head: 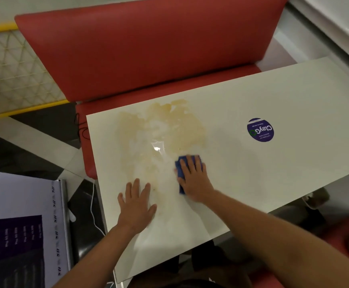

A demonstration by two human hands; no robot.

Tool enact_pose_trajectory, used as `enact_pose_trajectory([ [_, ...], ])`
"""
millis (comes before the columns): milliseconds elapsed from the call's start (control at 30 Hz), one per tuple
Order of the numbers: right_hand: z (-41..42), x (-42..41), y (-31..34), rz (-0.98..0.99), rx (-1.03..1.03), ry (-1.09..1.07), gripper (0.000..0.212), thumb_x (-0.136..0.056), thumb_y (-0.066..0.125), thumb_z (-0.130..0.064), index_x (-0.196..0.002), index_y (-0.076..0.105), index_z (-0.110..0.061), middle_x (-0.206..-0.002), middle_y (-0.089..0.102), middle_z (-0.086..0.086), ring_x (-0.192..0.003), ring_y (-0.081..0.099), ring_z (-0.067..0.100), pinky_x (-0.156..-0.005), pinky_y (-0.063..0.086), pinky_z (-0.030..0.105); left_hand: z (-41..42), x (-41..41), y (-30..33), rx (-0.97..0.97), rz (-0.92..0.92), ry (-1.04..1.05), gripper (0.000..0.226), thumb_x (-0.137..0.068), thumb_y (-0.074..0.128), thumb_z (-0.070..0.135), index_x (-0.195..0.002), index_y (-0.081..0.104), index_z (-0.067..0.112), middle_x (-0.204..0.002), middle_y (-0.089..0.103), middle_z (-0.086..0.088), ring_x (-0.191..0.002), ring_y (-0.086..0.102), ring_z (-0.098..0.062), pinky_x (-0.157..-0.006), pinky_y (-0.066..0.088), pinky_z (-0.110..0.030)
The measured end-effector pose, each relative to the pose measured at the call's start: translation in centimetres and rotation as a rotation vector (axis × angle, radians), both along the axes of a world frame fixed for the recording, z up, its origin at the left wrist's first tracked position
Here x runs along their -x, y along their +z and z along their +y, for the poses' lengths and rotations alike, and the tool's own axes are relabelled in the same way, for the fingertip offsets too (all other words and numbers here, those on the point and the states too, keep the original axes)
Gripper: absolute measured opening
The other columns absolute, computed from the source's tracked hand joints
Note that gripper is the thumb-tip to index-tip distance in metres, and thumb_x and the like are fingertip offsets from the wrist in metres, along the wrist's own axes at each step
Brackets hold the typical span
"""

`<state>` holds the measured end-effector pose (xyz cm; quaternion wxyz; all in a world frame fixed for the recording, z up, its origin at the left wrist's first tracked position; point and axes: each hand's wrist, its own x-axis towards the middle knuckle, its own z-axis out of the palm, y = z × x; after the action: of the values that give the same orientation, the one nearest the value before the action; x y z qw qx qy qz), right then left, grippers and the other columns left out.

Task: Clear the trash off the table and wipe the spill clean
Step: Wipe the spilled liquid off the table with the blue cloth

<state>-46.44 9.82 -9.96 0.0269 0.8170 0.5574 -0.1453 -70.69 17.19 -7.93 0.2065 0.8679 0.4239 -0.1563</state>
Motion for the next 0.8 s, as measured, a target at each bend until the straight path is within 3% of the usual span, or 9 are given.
enact_pose_trajectory([
  [100,-5.4,5.8,0.2,0.031,-0.060,0.157,0.063,-0.100,0.039,-0.046,-0.154,0.039,-0.013,-0.160,0.038,0.016,-0.147,0.032,0.046,-0.113,0.030,0.058,0.0,0.3,0.0,0.009,-0.010,0.011,0.077,-0.101,0.040,0.058,-0.162,0.005,0.029,-0.169,-0.014,-0.009,-0.155,-0.014,-0.036,-0.122,0.003,-0.060],
  [233,-9.7,9.5,0.3,0.043,0.049,0.270,0.066,-0.100,0.039,-0.051,-0.157,0.036,-0.018,-0.165,0.030,0.012,-0.152,0.025,0.040,-0.117,0.014,0.054,-0.2,0.1,0.0,0.008,-0.021,0.003,0.076,-0.102,0.038,0.058,-0.163,0.001,0.029,-0.169,-0.016,-0.010,-0.154,-0.015,-0.036,-0.121,0.002,-0.060],
  [333,-7.3,7.1,-0.2,0.037,0.071,0.316,0.065,-0.101,0.039,-0.051,-0.157,0.036,-0.019,-0.165,0.031,0.011,-0.151,0.027,0.039,-0.118,0.021,0.055,-0.1,0.3,-0.2,-0.004,-0.011,-0.001,0.077,-0.101,0.039,0.058,-0.162,0.003,0.028,-0.169,-0.014,-0.011,-0.154,-0.014,-0.037,-0.121,0.003,-0.061],
  [433,-2.6,3.9,0.5,0.081,0.097,0.095,0.067,-0.099,0.032,-0.053,-0.154,0.038,-0.016,-0.163,0.033,0.013,-0.149,0.030,0.043,-0.115,0.035,0.059,0.0,0.3,-0.4,-0.017,-0.009,-0.002,0.077,-0.100,0.041,0.059,-0.162,0.005,0.029,-0.169,-0.012,-0.010,-0.155,-0.012,-0.037,-0.121,0.004,-0.061],
  [533,0.8,2.8,0.9,0.118,0.135,-0.025,0.078,-0.094,0.018,-0.055,-0.159,0.028,-0.013,-0.167,0.021,0.017,-0.152,0.017,0.047,-0.119,0.024,0.061,0.0,0.3,-0.5,-0.010,-0.006,0.003,0.077,-0.100,0.041,0.060,-0.162,0.006,0.030,-0.169,-0.012,-0.010,-0.155,-0.013,-0.036,-0.121,0.004,-0.061],
  [667,-1.5,5.0,0.8,0.031,0.055,0.007,0.068,-0.096,0.032,-0.049,-0.152,0.038,-0.012,-0.157,0.042,0.018,-0.143,0.040,0.047,-0.109,0.043,0.060,-0.1,0.4,-0.7,-0.006,-0.027,0.015,0.077,-0.100,0.043,0.058,-0.162,0.008,0.029,-0.169,-0.012,-0.010,-0.154,-0.014,-0.036,-0.121,0.004,-0.061],
  [800,-7.7,9.3,0.6,0.075,0.062,0.188,0.067,-0.100,0.038,-0.049,-0.157,0.034,-0.014,-0.163,0.032,0.016,-0.150,0.028,0.044,-0.118,0.025,0.059,0.0,0.6,-0.6,0.007,-0.036,0.015,0.077,-0.101,0.041,0.058,-0.163,0.004,0.029,-0.169,-0.015,-0.010,-0.154,-0.016,-0.035,-0.121,0.000,-0.060],
])
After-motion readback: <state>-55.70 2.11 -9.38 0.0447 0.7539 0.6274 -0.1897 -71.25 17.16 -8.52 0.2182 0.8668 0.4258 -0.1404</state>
